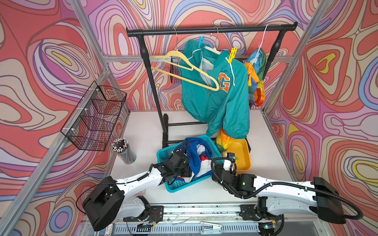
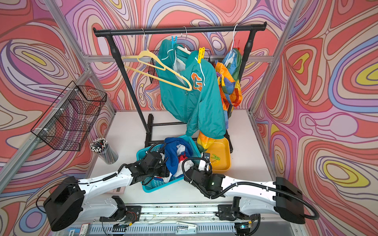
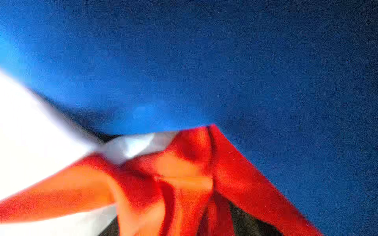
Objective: Remove the clothespins securing jackets to the hanger
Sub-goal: Adjust the jacket in the basket, then adjust the storage box at the center of the board.
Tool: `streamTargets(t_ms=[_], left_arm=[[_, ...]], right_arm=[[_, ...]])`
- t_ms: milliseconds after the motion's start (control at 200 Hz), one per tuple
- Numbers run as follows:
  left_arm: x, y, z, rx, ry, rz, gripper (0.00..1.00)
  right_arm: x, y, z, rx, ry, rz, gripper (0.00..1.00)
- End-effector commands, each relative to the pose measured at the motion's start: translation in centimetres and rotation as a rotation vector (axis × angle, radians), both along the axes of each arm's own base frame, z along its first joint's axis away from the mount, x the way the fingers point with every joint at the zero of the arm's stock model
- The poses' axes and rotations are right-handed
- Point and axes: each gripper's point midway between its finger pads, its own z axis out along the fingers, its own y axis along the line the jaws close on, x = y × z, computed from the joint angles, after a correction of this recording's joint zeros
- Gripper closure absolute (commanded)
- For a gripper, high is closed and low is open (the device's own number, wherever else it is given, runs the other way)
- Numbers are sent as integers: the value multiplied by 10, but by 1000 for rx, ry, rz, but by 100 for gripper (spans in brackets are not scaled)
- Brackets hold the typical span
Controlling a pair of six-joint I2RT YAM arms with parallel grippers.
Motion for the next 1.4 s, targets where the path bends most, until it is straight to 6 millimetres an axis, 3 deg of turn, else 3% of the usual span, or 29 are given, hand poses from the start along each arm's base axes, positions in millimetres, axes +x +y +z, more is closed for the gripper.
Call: streamTargets(t_ms=[0, 155, 315, 561, 766, 1102, 1227, 1397], left_arm=[[-2, 7, 15, -7, -20, 46, 30], [-2, 24, 47, -26, -100, 101, 22], [-11, 66, 62, 59, -132, 216, 4], [-25, 129, 73, 178, -185, 397, 0], [-28, 171, 74, 268, -185, 565, 0], [-11, 140, 39, 181, -57, 476, 3], [-4, 132, 35, 168, -53, 447, 13], [3, 117, 30, 153, -48, 386, 34]], right_arm=[[-13, -15, -13, -88, 69, 28, 71], [-6, -4, 18, -119, 13, 86, 69], [0, -1, 43, -160, -28, 102, 65], [5, 2, 93, -120, -160, 152, 55], [8, 0, 142, -136, -267, 169, 54], [9, 1, 232, -211, -466, 208, 50], [7, -1, 254, -237, -508, 240, 46], [4, -14, 272, -276, -532, 236, 43]])
